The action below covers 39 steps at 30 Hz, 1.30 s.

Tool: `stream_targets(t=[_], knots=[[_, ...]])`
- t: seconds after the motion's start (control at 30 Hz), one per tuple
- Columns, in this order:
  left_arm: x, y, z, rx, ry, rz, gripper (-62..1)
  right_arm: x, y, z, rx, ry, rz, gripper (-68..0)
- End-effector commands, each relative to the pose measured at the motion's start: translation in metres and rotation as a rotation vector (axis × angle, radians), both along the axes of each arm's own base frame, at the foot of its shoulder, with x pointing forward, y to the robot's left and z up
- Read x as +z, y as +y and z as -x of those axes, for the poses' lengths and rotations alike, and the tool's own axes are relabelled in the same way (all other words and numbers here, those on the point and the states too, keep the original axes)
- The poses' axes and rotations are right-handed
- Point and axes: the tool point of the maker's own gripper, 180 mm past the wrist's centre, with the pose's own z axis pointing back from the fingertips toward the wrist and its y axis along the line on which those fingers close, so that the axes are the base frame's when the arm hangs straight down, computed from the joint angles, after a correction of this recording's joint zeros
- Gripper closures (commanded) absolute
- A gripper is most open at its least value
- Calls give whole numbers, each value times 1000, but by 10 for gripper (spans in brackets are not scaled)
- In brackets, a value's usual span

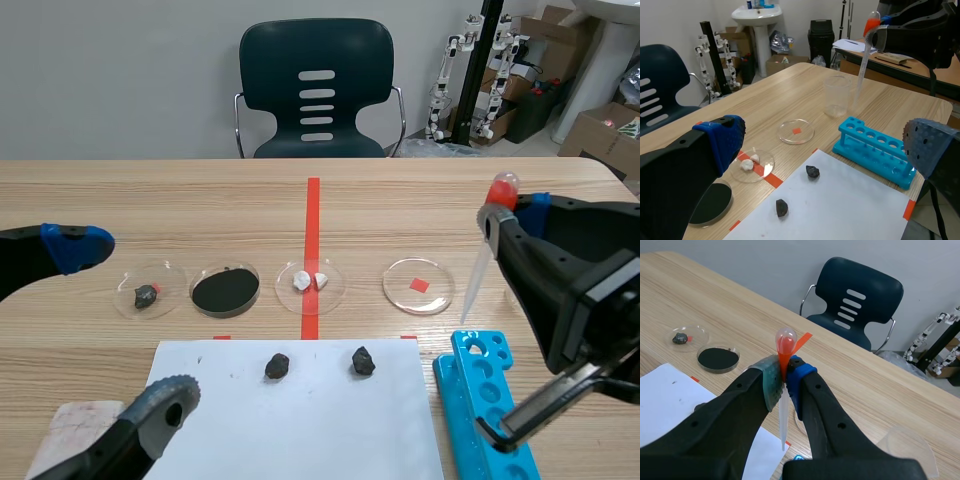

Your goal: Pick up the dropper by the top with the right hand

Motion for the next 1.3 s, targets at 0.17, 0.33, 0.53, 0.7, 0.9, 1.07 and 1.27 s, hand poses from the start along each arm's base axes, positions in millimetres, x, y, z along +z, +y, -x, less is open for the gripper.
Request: stream_targets(t=[0.17,0.33,0.53,0.7,0.9,1.07,1.27], knots=[[-1,-4,3,-24,-18,-36,-623,7,1,0,2,-20,-6,-2],[-3,-5,3,-28,-17,-48,-623,7,1,0,2,-20,-6,-2],[-14,-5,4,-33,9,-104,-623,7,1,0,2,-20,-6,-2],[-15,-5,4,-33,11,-107,-623,6,1,0,2,-19,-6,-2],[-15,-5,4,-32,12,-109,-623,6,1,0,2,-19,-6,-2],[-15,-5,4,-32,12,-109,-623,6,1,0,2,-19,-6,-2],[-18,-5,4,-31,22,-123,-623,6,1,0,2,-19,-6,-2]])
